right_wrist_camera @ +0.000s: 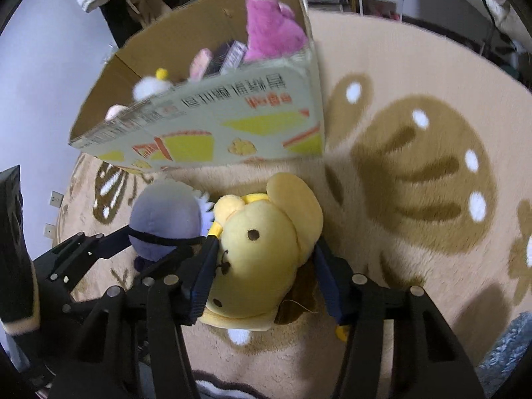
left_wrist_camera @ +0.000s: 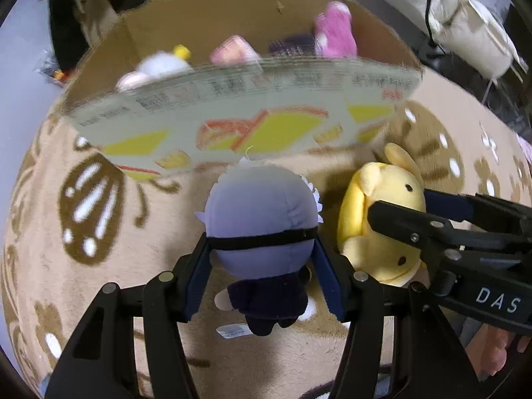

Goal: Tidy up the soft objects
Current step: 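Lower left gripper onto the white-haired plush while right gripper reaches the yellow dog plush, then lift the white-haired plush with left gripper while right gripper lifts yellow dog plush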

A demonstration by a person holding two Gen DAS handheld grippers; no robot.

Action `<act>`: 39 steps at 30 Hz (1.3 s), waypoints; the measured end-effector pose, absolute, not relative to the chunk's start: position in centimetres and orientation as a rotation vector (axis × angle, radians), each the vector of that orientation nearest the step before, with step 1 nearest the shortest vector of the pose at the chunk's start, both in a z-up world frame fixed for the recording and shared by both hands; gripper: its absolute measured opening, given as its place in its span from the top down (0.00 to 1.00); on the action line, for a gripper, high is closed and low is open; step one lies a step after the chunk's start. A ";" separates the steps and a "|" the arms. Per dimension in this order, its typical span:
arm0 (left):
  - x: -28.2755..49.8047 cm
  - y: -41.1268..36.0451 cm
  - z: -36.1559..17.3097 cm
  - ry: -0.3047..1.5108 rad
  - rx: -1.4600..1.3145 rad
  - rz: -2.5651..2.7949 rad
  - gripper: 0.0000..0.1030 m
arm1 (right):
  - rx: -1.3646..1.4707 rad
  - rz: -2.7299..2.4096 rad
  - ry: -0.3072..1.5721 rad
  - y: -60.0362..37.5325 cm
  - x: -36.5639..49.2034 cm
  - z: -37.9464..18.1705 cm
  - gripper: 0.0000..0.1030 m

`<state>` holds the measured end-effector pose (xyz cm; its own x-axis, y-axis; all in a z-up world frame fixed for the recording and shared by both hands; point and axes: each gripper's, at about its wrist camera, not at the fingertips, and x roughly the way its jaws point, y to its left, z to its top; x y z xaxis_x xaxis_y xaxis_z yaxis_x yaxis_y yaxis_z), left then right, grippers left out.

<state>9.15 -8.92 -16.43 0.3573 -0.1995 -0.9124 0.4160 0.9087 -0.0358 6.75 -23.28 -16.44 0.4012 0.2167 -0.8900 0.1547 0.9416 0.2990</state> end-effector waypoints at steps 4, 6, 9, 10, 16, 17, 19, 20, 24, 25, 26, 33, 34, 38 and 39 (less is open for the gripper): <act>8.9 -7.8 -14.3 1.042 0.220 -0.370 0.44 | 0.348 0.069 1.050 -23.1 6.4 -14.4 0.43; 8.6 -7.3 -13.0 0.985 0.220 -0.356 0.44 | 0.324 0.075 0.994 -23.0 5.9 -13.1 0.43; 8.2 -7.1 -10.8 0.900 0.216 -0.330 0.44 | 0.298 0.080 0.907 -22.8 5.2 -11.3 0.43; 8.1 -6.9 -10.3 0.879 0.212 -0.324 0.44 | 0.293 0.080 0.877 -22.9 5.0 -10.7 0.43; 7.6 -5.7 -7.2 0.730 0.190 -0.280 0.44 | 0.288 0.078 0.734 -23.0 4.1 -8.1 0.43; 7.6 -5.7 -6.7 0.713 0.185 -0.276 0.44 | 0.286 0.077 0.717 -22.7 4.2 -7.8 0.43; 7.6 -5.2 -5.8 0.673 0.169 -0.268 0.44 | 0.277 0.071 0.674 -22.6 4.1 -7.1 0.43; 7.6 -5.0 -5.4 0.659 0.162 -0.265 0.44 | 0.273 0.069 0.663 -22.6 4.1 -6.9 0.43; 7.9 -4.2 -4.0 0.597 0.137 -0.250 0.44 | 0.256 0.063 0.607 -22.9 4.3 -5.9 0.43; 8.0 -4.0 -3.8 0.588 0.132 -0.247 0.44 | 0.251 0.062 0.596 -22.9 4.3 -5.7 0.43; 8.1 -3.9 -3.6 0.579 0.129 -0.246 0.44 | 0.247 0.061 0.588 -22.8 4.4 -5.4 0.43; 9.6 -3.2 -2.4 0.515 0.107 -0.231 0.44 | 0.195 0.051 0.536 -22.5 5.7 -4.3 0.43; 9.9 -3.2 -2.3 0.508 0.107 -0.234 0.44 | 0.186 0.051 0.529 -22.5 6.0 -4.2 0.43; 11.2 -3.2 -2.3 0.497 0.117 -0.232 0.43 | 0.171 0.053 0.523 -22.2 7.1 -4.1 0.43; 11.5 -3.2 -2.3 0.494 0.116 -0.232 0.43 | 0.170 0.056 0.524 -22.1 7.3 -4.1 0.43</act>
<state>11.52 -3.18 -2.30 0.8546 -0.1925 -0.4823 0.2486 0.9671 0.0545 7.30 -22.10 -4.13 0.8648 0.0963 -0.4928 -0.0097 0.9845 0.1753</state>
